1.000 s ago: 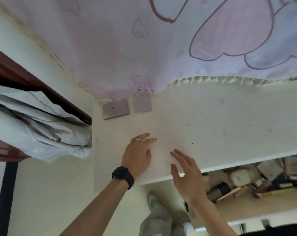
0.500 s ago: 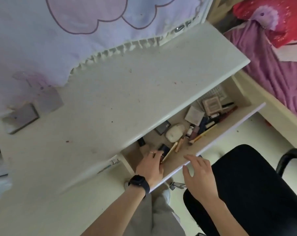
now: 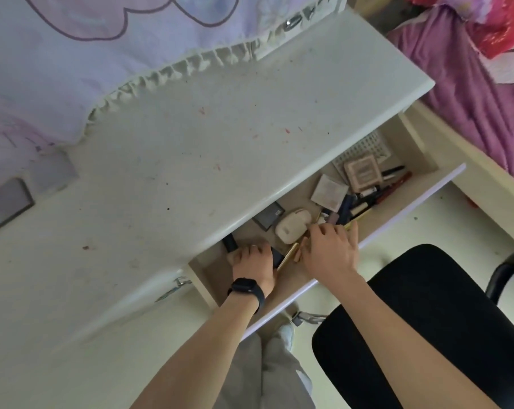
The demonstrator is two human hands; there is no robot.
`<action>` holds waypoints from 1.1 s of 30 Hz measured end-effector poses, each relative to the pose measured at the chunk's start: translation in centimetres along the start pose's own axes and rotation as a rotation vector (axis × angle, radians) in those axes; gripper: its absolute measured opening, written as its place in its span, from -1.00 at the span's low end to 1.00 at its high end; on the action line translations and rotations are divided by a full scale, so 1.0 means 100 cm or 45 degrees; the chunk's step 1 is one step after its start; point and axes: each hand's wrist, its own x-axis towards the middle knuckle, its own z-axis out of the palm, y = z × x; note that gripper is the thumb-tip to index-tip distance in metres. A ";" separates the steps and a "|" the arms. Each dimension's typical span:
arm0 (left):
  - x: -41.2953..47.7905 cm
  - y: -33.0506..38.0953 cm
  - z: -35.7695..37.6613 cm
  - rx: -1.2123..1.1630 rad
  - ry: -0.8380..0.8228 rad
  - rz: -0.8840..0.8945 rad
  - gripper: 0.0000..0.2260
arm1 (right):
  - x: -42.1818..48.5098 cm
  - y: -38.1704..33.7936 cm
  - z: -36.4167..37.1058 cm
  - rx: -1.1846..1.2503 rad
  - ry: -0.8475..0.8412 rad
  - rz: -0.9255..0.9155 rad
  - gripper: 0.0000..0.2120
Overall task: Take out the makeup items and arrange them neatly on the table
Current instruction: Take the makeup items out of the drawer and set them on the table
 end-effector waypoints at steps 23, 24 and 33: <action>-0.067 -0.066 -0.120 -1.940 0.079 -0.127 -0.70 | -0.004 -0.016 -0.019 1.136 0.005 0.103 -0.66; -0.067 -0.073 -0.128 -1.930 0.106 -0.128 -0.74 | -0.013 -0.017 -0.026 1.224 0.037 0.131 -0.67; -0.031 -0.164 -0.191 -1.646 0.705 -0.286 -0.75 | -0.036 -0.066 -0.088 1.822 0.056 -0.017 -0.72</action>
